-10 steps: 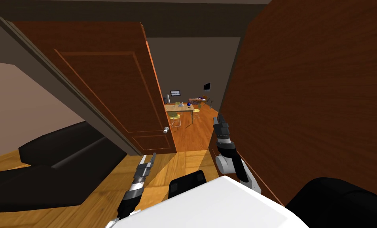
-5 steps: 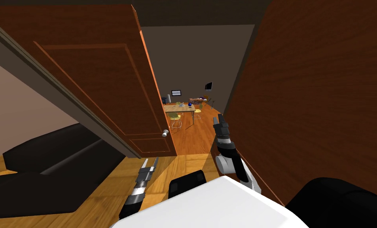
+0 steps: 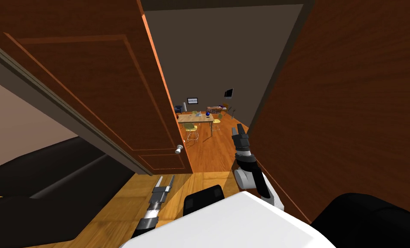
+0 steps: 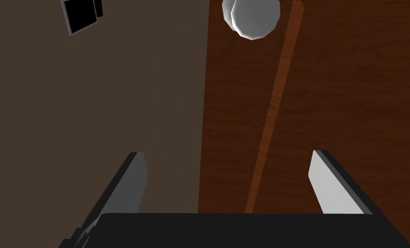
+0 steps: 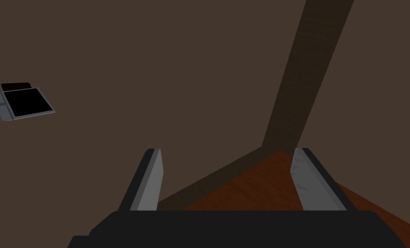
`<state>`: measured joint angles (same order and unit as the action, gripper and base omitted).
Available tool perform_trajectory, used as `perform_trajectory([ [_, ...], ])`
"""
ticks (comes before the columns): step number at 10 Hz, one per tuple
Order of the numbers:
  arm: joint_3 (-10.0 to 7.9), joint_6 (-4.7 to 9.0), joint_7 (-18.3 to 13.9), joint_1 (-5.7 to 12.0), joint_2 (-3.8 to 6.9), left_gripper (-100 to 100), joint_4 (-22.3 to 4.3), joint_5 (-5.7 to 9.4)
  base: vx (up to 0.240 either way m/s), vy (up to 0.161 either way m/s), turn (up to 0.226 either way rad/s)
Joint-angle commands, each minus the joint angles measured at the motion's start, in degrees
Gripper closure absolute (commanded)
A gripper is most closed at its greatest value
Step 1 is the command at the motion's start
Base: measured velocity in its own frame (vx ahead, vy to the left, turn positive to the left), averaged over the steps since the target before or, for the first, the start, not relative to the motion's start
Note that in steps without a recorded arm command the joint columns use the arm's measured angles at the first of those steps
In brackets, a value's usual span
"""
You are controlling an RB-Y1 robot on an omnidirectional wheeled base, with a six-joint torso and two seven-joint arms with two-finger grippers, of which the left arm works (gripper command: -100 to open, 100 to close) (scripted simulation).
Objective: Pull the door open
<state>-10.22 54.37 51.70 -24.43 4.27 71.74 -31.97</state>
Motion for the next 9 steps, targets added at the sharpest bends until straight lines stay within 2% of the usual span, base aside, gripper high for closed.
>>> perform_trajectory([
  [1, -0.24, 0.93, 1.4, 0.28, -0.16, -100, -1.8, -0.79, 0.128, 0.020, 0.032],
  [3, -0.44, 1.77, 2.9, 0.33, -0.36, -100, -3.4, -1.84, 0.117, 0.018, 0.031],
  [7, -0.90, 3.61, 6.1, 0.44, -0.90, -100, -7.0, -4.18, 0.186, 0.045, 0.049],
  [8, -0.97, 3.89, 6.7, 0.45, -1.00, -100, -7.5, -4.54, 0.201, 0.039, 0.036],
  [9, -0.93, 3.69, 6.3, 0.43, -0.94, -100, -7.2, -4.28, 0.092, 0.012, 0.006],
])
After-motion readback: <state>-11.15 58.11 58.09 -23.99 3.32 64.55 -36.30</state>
